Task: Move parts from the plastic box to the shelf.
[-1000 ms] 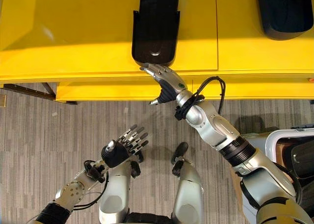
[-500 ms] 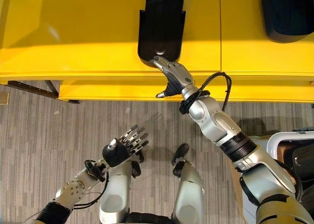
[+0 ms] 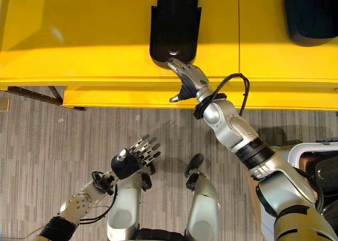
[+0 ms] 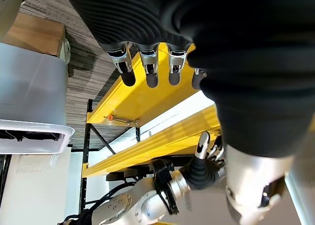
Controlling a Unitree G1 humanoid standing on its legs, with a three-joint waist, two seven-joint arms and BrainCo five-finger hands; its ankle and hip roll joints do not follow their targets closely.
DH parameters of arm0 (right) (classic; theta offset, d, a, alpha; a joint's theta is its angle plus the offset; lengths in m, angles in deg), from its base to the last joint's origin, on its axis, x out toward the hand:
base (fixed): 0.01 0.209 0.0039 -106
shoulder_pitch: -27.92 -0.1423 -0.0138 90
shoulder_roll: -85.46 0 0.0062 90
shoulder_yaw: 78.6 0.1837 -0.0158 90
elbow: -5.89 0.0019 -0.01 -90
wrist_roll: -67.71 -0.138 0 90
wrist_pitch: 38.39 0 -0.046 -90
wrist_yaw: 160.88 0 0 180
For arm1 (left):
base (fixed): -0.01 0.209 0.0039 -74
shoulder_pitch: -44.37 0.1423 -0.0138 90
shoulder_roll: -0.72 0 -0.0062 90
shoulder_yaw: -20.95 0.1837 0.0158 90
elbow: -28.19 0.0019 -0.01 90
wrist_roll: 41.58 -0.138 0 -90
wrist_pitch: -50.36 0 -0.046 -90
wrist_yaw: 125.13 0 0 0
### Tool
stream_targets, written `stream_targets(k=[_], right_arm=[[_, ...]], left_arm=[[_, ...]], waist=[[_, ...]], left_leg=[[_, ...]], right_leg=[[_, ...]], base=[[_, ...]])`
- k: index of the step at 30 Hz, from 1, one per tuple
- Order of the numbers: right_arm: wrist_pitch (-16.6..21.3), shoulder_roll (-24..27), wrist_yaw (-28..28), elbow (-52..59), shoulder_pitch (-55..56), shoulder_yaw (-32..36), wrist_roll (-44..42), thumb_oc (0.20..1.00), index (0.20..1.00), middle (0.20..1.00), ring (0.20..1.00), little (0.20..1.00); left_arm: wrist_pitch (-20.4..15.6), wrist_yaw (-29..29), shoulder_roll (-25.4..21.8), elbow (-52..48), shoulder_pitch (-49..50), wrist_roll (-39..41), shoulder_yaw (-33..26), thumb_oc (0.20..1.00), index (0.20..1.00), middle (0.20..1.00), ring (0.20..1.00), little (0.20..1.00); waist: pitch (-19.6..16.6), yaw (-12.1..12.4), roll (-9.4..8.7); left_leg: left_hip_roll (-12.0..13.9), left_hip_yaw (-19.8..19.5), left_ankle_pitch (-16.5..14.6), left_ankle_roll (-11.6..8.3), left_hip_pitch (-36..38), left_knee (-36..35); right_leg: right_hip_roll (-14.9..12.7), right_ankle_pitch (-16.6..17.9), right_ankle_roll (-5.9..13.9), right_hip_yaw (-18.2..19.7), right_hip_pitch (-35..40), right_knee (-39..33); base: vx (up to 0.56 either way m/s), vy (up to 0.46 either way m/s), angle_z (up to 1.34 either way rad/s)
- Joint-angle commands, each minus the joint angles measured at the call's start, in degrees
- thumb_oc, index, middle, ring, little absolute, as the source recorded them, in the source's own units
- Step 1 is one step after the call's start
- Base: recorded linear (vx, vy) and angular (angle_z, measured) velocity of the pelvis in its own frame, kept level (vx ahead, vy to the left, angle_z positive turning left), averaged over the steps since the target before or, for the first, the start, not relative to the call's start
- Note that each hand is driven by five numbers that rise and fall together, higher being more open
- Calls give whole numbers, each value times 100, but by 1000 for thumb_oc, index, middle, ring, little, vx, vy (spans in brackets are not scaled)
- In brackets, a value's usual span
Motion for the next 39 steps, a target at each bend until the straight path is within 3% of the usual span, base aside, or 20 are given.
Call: stream_targets(k=[1, 9, 13, 23, 32, 39], right_arm=[[-24, -18, 354, 34, -672, 112, 138, 1000, 1000, 1000, 1000, 1000], [-288, -6, 707, -362, -967, 202, 298, 1000, 1000, 1000, 1000, 1000], [-176, 60, 1006, -504, -1269, 283, 489, 1000, 1000, 1000, 1000, 1000], [-498, 207, 1023, -770, -1730, 175, 446, 1000, 1000, 1000, 1000, 1000], [-491, 216, 999, -824, -1806, 153, 404, 1000, 1000, 1000, 1000, 1000], [169, 112, 1738, -352, -1537, 366, 217, 1000, 1000, 1000, 1000, 1000]], left_arm=[[69, -74, 34, -447, 155, -33, 209, 1000, 1000, 1000, 1000, 1000], [137, -66, 26, -444, 97, -16, 240, 1000, 1000, 1000, 1000, 1000], [199, 52, -30, -489, 48, 42, 292, 1000, 1000, 1000, 1000, 1000], [221, -51, -67, -479, 41, 51, 351, 1000, 1000, 1000, 1000, 1000], [226, -58, -95, -480, 41, 55, 356, 1000, 1000, 1000, 1000, 1000], [-17, -167, -29, -387, 92, 120, 378, 1000, 1000, 1000, 1000, 1000]], waist=[[-192, 102, 42], [-192, 159, 88], [-192, 199, 114], [-192, 240, 161], [-192, 243, 168], [-192, 164, 157]], left_leg=[[336, -248, -259, -377, 76, 218], [317, -267, -262, -369, 94, 200], [324, -296, -273, -369, 50, 230], [290, -297, -274, -381, 54, 211], [286, -300, -278, -383, 58, 212], [282, -248, -300, -373, 129, 203]], right_leg=[[-494, -167, 736, 9, 105, 284], [-534, -178, 736, -22, 114, 328], [-550, -188, 738, -26, 66, 379], [-567, -221, 732, -16, 53, 409], [-565, -224, 729, -5, 54, 408], [-561, -233, 736, 30, 104, 387]], base=[[0, 0, 0], [6, -1, 1], [5, -12, 0], [3, -9, 1], [0, 0, 0], [2, 47, 0]])
